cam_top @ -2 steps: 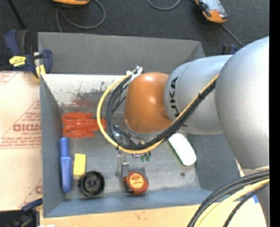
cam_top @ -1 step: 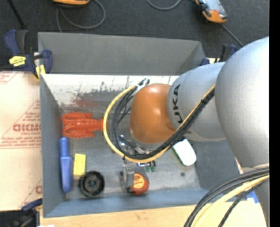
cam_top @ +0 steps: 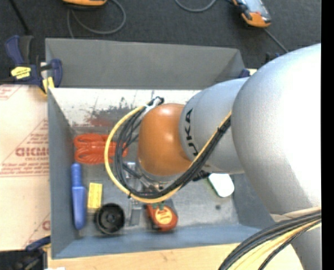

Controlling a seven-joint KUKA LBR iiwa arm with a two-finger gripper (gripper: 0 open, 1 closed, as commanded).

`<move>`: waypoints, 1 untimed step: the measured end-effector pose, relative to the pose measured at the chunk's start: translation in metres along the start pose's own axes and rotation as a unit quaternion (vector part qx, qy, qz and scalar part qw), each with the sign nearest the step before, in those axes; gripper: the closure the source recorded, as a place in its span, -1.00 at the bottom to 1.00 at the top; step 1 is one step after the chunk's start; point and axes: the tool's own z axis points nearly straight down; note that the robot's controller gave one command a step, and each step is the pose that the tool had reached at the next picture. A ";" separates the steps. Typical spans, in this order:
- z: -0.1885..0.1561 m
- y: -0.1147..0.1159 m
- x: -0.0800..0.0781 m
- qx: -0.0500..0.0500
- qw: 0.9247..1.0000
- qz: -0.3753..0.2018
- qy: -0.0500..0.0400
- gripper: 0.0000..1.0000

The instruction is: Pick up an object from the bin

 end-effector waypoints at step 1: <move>0.014 0.020 0.005 0.001 0.995 -0.096 0.001 -1.00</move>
Offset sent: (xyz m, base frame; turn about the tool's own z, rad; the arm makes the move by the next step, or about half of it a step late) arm -0.0327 0.0175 -0.0208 0.1233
